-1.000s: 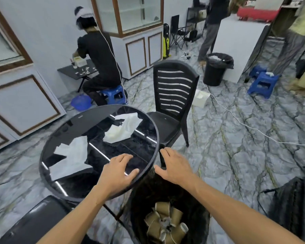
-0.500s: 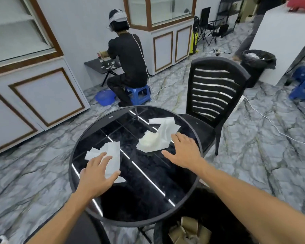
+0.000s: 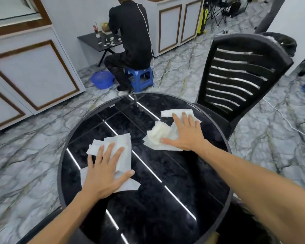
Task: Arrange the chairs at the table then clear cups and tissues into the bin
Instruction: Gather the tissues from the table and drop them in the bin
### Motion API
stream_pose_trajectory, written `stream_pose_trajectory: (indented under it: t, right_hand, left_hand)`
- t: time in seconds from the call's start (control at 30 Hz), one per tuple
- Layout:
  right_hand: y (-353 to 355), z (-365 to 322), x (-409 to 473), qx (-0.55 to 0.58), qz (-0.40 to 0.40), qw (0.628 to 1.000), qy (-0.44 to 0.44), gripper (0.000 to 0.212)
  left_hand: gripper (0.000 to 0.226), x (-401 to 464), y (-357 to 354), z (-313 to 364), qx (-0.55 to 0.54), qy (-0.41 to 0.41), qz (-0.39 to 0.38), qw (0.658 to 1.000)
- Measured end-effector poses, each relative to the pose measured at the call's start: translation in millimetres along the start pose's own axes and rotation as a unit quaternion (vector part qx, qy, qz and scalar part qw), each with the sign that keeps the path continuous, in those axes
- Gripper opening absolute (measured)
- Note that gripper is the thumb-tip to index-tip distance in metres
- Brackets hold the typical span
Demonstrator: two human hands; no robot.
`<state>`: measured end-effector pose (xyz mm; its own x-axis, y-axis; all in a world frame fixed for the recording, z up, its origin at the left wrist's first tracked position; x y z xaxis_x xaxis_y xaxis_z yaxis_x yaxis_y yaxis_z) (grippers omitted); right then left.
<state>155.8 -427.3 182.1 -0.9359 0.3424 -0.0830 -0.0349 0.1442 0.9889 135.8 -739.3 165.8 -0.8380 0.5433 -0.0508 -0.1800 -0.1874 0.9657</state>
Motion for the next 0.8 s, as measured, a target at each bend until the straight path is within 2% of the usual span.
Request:
stream_pose_trajectory:
  t: [0.17,0.4,0.57,0.7,0.73,0.8]
  right_hand:
    - [-9.7,-16.3,21.4,0.038,-0.011,0.999,0.026,0.119]
    - [-7.8,-30.4,9.3,0.133,0.078,0.987,0.056,0.096]
    - [-6.6,-32.1,-13.2,0.207,0.103,0.971,0.059,0.06]
    - [-4.4,-34.9,-33.2,0.214,0.144,0.962,0.09,0.033]
    - [-4.4,-33.8,-37.6,0.209,0.151,0.962,0.089,0.032]
    - [-4.3,-31.6,-47.5,0.202,0.154,0.963,0.087,0.034]
  left_hand:
    - [0.087,26.7,-1.1,12.4,-0.008,-0.027,0.011,1.0]
    - [0.091,45.2,3.7,26.1,-0.055,-0.047,0.044,0.996]
    - [0.09,39.4,4.5,33.3,-0.103,-0.052,0.046,0.992]
    - [0.106,27.4,2.6,42.1,-0.117,-0.054,0.031,0.991]
    - [0.104,24.9,0.5,43.1,-0.119,-0.053,0.026,0.991]
    - [0.086,20.5,-4.1,46.6,-0.118,-0.062,0.022,0.991]
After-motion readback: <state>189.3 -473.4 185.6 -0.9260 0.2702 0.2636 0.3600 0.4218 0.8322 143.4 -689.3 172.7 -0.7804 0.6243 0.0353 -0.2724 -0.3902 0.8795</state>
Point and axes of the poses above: each hand's wrist, its own x-axis towards the middle knuckle, its own y-axis out of the back of the hand, z = x × y, the point moved 10 cm from there along x, towards the middle knuckle, and after that the axes turned 2 degrees about z, right-handed, at the moved point
